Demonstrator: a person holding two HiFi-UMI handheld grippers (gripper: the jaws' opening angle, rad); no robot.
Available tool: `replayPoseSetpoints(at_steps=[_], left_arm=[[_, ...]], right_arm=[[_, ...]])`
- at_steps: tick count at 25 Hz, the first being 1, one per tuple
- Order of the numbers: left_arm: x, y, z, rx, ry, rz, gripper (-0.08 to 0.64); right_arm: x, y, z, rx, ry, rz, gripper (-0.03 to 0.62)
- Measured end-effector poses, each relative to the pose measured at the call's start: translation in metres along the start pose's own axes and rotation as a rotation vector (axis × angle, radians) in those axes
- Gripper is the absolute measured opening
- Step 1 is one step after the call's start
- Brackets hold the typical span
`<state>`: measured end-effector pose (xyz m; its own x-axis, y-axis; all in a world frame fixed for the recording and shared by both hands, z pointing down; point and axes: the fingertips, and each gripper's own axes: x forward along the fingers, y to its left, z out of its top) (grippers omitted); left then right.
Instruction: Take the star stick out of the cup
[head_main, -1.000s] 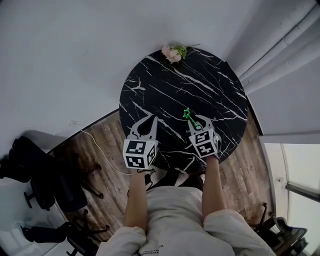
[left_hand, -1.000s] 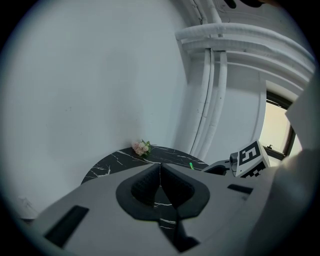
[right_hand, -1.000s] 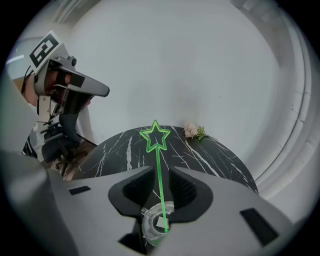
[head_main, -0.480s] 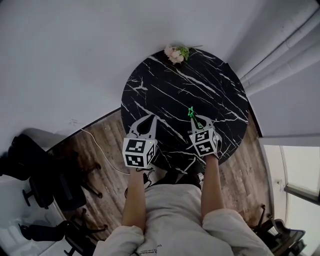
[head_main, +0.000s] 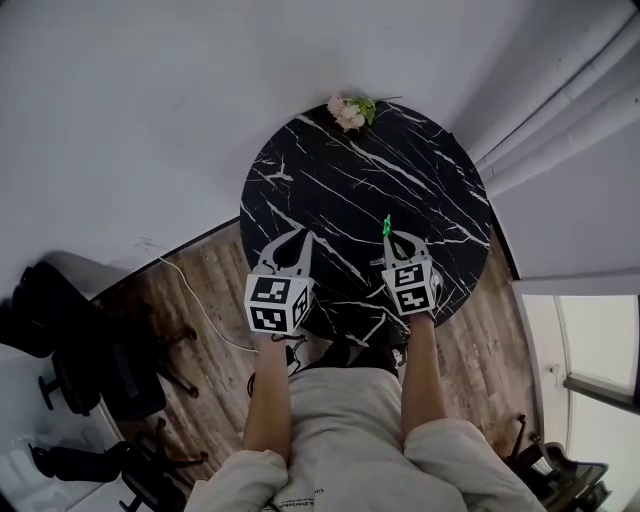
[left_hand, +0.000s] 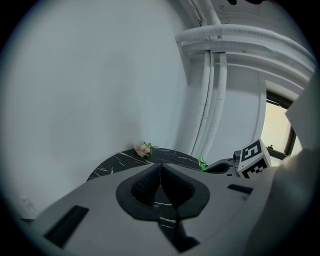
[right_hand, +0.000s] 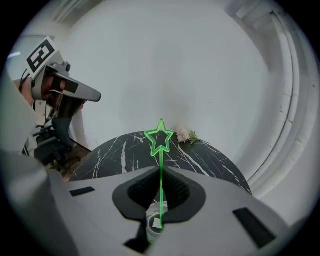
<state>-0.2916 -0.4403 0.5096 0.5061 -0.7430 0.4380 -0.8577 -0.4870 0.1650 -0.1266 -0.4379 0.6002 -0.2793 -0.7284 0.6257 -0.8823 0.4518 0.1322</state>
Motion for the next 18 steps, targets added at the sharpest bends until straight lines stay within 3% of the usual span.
replayPoseSetpoints(at_steps=[12, 18], left_arm=[[-0.005, -0.031, -0.001, 0.006, -0.017, -0.009, 0.023], [-0.006, -0.052, 0.004, 0.010, -0.028, -0.007, 0.023]], right_arm=[[-0.032, -0.013, 0.001, 0.049, -0.075, -0.007, 0.040], [-0.049, -0.025, -0.001, 0.155, -0.134, 0.032, 0.039]])
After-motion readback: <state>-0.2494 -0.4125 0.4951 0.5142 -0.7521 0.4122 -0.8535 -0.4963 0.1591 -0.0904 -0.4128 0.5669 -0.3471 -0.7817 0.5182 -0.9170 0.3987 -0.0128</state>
